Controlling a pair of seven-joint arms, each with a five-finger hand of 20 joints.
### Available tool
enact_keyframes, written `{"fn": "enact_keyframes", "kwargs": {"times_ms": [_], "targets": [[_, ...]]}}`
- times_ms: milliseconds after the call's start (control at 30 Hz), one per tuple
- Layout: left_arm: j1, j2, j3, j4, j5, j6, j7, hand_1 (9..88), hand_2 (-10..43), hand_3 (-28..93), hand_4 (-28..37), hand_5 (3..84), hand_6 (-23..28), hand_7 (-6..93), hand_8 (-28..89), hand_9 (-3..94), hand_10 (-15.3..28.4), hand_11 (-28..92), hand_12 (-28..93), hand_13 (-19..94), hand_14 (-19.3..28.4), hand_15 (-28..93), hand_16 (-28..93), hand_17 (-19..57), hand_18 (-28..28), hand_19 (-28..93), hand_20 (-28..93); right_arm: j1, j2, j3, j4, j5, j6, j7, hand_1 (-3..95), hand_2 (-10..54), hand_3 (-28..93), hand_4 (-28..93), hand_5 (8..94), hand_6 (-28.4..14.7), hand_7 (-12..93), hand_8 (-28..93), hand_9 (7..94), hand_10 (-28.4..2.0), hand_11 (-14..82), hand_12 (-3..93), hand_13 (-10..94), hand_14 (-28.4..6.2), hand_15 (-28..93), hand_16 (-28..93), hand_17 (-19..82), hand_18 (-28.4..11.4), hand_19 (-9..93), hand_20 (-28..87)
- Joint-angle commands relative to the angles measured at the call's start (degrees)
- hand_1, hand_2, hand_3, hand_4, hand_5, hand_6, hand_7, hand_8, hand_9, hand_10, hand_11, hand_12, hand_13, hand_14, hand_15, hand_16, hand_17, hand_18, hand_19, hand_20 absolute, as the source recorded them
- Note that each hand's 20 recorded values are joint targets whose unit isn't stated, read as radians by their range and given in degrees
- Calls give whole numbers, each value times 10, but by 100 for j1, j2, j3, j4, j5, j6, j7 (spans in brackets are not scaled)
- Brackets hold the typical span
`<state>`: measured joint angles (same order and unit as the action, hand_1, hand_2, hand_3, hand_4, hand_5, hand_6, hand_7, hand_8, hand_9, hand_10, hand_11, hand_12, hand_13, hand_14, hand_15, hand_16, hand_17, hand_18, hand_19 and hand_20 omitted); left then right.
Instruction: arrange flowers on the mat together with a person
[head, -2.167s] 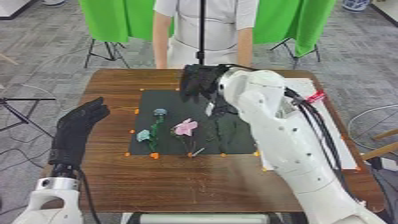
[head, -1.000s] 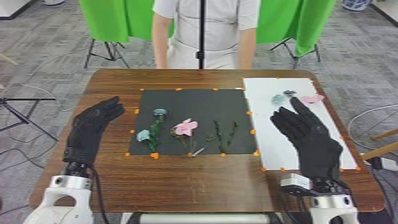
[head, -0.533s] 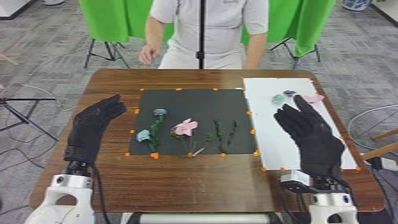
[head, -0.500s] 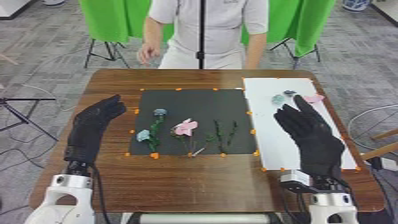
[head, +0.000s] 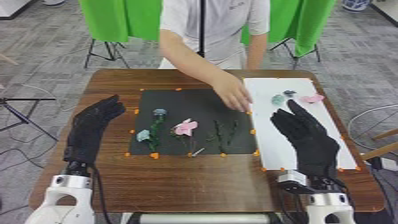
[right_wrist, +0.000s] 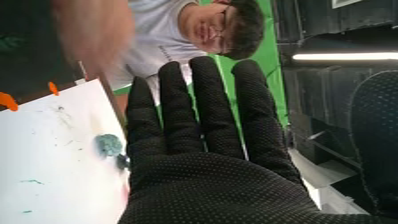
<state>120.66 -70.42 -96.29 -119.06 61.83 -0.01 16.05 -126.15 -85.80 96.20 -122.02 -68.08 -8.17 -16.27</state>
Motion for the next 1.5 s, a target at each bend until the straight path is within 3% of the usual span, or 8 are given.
{"fn": "enact_keyframes", "kwargs": {"times_ms": [33, 267, 467, 800, 1067, 1500], "targets": [[40, -25, -19, 20, -37, 73, -43, 252, 1, 638, -187, 485, 35, 139, -55, 442, 130, 178, 159, 347, 172, 173, 51, 53, 137, 69, 197, -14, -20, -25, -1, -4, 52, 48, 88, 30, 824, -134, 458, -15, 101, -89, 489, -155, 60, 118, 376, -147, 120, 153, 221, -139, 42, 306], [61, -52, -55, 10, -22, 64, -60, 252, 2, 639, -187, 485, 36, 140, -56, 442, 130, 178, 159, 347, 171, 174, 51, 50, 138, 72, 199, 8, -23, -19, 2, -2, 29, 68, 91, 33, 819, -132, 475, -15, 107, -89, 507, -156, 63, 119, 387, -148, 123, 156, 224, -139, 44, 307], [33, 20, -75, 30, -71, 150, -9, 252, 2, 641, -187, 486, 36, 142, -56, 441, 130, 180, 159, 346, 172, 176, 50, 47, 141, 76, 201, 21, -26, -24, 21, -49, 78, 56, 101, 18, 824, -129, 483, -15, 110, -90, 513, -155, 64, 120, 401, -134, 126, 153, 229, -137, 43, 307], [-41, 0, -79, 66, -33, 73, -6, 252, 1, 643, -188, 486, 36, 144, -57, 442, 130, 182, 157, 346, 172, 177, 49, 45, 143, 80, 201, 111, -7, -38, 71, -94, 20, 20, 114, 1, 826, -132, 494, -17, 113, -90, 527, -155, 67, 124, 419, -129, 135, 147, 242, -129, 43, 318], [32, -29, -101, 37, -48, 134, -3, 251, 0, 646, -189, 482, 35, 143, -57, 442, 130, 183, 157, 345, 171, 180, 49, 45, 143, 80, 200, 32, -50, -24, 41, -94, 44, 48, 121, -2, 823, -134, 499, -18, 116, -90, 531, -154, 67, 126, 422, -129, 138, 145, 246, -127, 41, 323], [37, -45, -136, 32, -30, 104, -35, 251, 1, 644, -188, 481, 35, 142, -56, 441, 130, 182, 158, 345, 172, 181, 49, 45, 144, 81, 201, 62, -37, -31, 51, -122, 59, 70, 122, -6, 824, -133, 503, -18, 119, -92, 533, -155, 67, 126, 426, -130, 140, 145, 247, -128, 40, 330]]}}
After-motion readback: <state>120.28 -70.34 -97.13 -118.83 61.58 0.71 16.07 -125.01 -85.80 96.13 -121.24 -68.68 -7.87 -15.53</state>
